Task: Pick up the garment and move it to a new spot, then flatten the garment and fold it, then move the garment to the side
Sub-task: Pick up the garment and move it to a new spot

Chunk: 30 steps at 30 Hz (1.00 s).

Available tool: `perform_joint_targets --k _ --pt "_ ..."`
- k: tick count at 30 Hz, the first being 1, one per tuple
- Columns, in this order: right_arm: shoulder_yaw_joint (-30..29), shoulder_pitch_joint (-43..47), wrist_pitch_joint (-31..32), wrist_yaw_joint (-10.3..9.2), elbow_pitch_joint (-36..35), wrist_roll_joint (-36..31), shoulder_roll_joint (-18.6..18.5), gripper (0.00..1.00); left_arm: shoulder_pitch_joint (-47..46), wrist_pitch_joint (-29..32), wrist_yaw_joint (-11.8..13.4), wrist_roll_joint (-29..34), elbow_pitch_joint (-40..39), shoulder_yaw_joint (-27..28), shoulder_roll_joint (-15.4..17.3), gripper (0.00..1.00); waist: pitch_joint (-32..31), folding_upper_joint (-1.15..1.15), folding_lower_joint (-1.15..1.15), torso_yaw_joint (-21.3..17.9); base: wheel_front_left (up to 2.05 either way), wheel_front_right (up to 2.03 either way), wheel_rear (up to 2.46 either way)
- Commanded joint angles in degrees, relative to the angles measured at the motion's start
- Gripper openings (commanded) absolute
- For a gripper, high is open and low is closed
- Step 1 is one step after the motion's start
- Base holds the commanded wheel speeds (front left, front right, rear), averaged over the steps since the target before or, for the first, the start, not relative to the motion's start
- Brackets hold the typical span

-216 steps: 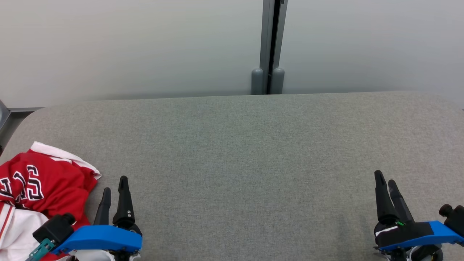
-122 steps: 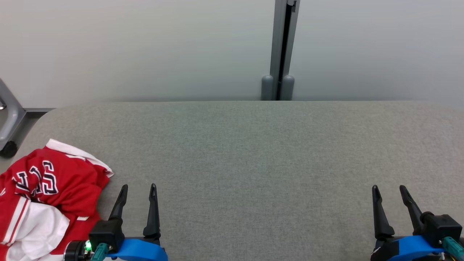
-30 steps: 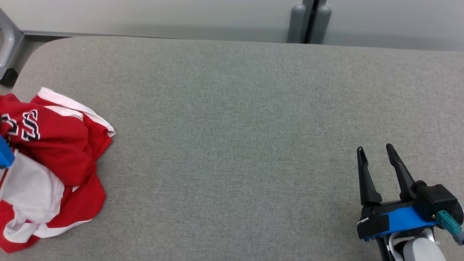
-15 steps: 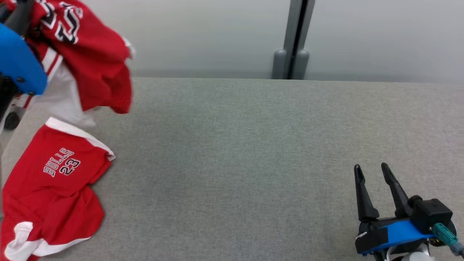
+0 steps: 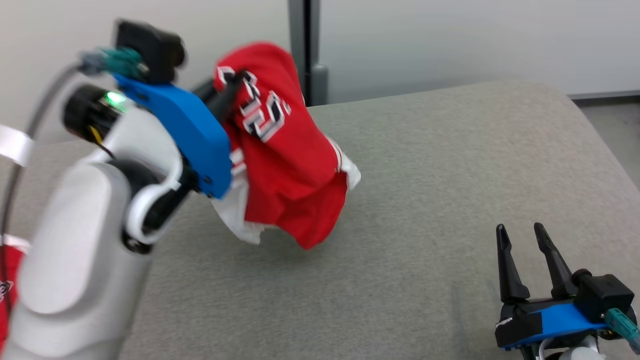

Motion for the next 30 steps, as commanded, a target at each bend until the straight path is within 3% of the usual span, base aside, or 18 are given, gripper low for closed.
perform_joint_targets --k 1,7,8,9,10,17,18,25,30 --pt "0.3 -0.3 -0.2 0.03 -0.3 0.4 -0.2 1.00 2.1 -2.8 -0.2 1.5 2.0 -1.6 -1.2 0.00 0.0 0.00 0.00 -2.1 0.00 0.00 0.00" --pt "0.6 -0.6 -0.2 0.03 -0.1 1.5 -0.2 1.00 7.5 -10.8 0.7 4.6 10.3 -5.5 -4.9 0.00 1.4 0.00 0.00 -4.7 0.00 0.00 0.00" --pt "0.6 -0.6 -0.2 0.03 -0.1 1.5 -0.2 1.00 8.0 -12.7 0.8 5.6 12.1 -6.2 -5.4 0.16 1.6 0.00 0.00 -4.9 0.00 0.00 0.00" --pt "0.6 -0.7 -0.2 0.03 -0.1 1.6 -0.2 1.00 8.9 -14.2 1.1 6.4 14.2 -7.2 -6.0 0.63 1.7 0.00 0.00 -5.1 0.00 0.00 0.00" --pt "0.6 -0.7 -0.2 0.03 -0.1 1.6 -0.2 1.00 9.6 -15.8 1.3 7.1 16.1 -7.7 -6.9 1.00 1.9 0.00 0.00 -5.2 0.00 0.00 0.00" --pt "0.3 0.3 -0.1 0.03 0.6 1.2 -0.2 1.00 13.0 -26.6 1.7 4.7 24.9 -7.3 -12.1 1.00 1.1 0.00 0.00 -3.1 0.00 0.00 0.00" --pt "0.3 0.3 -0.1 0.03 0.6 1.2 -0.2 1.00 13.0 -26.6 1.7 4.7 24.9 -7.3 -12.1 1.00 1.1 0.00 0.00 -3.1 0.00 0.00 0.00" --pt "0.4 1.4 -0.1 0.03 0.8 0.2 -0.2 1.00 18.7 -41.3 1.6 2.0 23.6 -3.8 -13.3 1.00 -1.7 0.00 0.00 0.6 0.00 0.00 0.00" --pt "0.0 2.3 0.2 0.03 0.7 -0.9 -0.2 1.00 24.2 -50.5 3.3 2.2 22.0 -1.0 -12.7 1.00 -3.3 0.00 0.00 3.5 0.00 0.00 0.00"
